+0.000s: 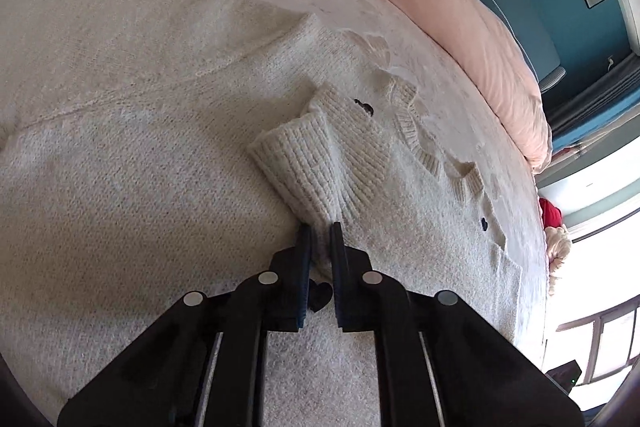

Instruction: Fold small clothes

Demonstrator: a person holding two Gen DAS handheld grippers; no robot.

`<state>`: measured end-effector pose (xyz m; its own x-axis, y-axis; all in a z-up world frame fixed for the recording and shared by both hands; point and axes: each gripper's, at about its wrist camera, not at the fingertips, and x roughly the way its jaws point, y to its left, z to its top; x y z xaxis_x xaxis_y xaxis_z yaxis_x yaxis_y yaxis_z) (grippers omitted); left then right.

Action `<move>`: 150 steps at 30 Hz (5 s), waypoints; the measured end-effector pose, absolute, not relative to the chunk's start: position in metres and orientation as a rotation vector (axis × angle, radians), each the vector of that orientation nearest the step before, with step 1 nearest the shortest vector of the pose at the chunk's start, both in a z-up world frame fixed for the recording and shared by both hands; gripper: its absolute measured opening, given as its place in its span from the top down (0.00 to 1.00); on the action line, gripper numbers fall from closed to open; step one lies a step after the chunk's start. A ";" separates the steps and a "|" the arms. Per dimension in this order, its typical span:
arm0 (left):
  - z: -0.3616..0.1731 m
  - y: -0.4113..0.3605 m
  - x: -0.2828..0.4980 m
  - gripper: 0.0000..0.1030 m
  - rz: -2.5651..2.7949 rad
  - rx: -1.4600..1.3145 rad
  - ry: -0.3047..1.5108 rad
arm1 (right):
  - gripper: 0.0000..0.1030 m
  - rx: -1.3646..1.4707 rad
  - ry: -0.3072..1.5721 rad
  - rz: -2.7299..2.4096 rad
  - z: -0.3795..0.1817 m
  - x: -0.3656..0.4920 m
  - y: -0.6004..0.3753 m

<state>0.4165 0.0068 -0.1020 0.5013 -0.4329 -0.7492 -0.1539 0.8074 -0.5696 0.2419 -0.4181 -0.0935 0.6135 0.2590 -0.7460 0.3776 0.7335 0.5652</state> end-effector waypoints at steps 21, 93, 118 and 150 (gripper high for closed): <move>-0.093 0.435 0.378 0.92 0.557 -1.078 0.785 | 0.53 0.360 1.142 0.023 -0.051 0.053 -0.230; -0.123 0.110 0.362 0.92 0.001 -0.888 0.957 | 0.83 0.449 0.869 -0.159 -0.006 0.299 -0.352; -0.136 0.093 0.346 0.91 -0.071 -0.731 0.688 | 1.00 0.341 1.159 0.181 -0.081 0.484 -0.143; -0.090 0.030 0.392 0.91 -0.032 -0.013 1.101 | 0.94 0.267 1.065 -0.193 -0.044 0.313 -0.334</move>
